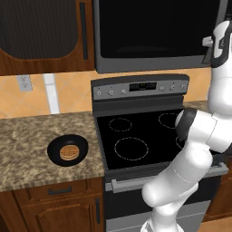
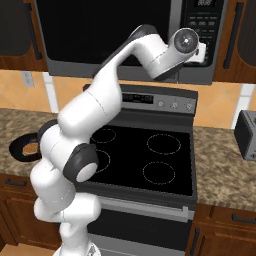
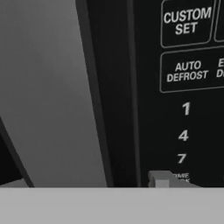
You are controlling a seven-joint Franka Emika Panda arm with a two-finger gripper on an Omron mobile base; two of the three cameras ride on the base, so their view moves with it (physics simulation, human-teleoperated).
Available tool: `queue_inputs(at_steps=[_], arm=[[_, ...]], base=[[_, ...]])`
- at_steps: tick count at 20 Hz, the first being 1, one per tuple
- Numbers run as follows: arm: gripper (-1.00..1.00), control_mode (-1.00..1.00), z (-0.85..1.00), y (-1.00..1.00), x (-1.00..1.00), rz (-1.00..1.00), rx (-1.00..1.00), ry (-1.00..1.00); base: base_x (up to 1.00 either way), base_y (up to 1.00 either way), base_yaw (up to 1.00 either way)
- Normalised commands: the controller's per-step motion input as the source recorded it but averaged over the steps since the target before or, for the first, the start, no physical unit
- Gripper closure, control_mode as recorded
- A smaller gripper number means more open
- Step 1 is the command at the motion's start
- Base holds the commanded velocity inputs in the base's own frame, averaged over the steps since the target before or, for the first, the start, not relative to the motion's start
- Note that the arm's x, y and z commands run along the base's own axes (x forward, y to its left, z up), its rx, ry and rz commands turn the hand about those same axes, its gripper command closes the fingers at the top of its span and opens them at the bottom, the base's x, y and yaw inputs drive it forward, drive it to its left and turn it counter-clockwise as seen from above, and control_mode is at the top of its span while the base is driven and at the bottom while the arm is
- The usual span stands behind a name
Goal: Open the microwave, place the bowl with waffle inside the microwave, then close the microwave door and turn it on.
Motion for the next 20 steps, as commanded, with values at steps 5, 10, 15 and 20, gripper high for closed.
queue_inputs(at_steps=[5, 10, 15, 20], arm=[[1.00, -1.00, -0.70, 0.54, 0.56, 0.05, -0.01, -0.17], [1.00, -1.00, -0.75, 0.98, 0.70, 0.10, 0.00, -0.11], [1.00, -1.00, -0.16, 0.97, 0.22, 0.24, 0.00, 0.06], [1.00, -1.00, 0.06, 1.00, -0.43, 0.49, -0.12, 0.23]], base=[[0.00, 0.00, 0.00], [0.00, 0.00, 0.00], [0.00, 0.00, 0.00], [0.00, 0.00, 0.00]])
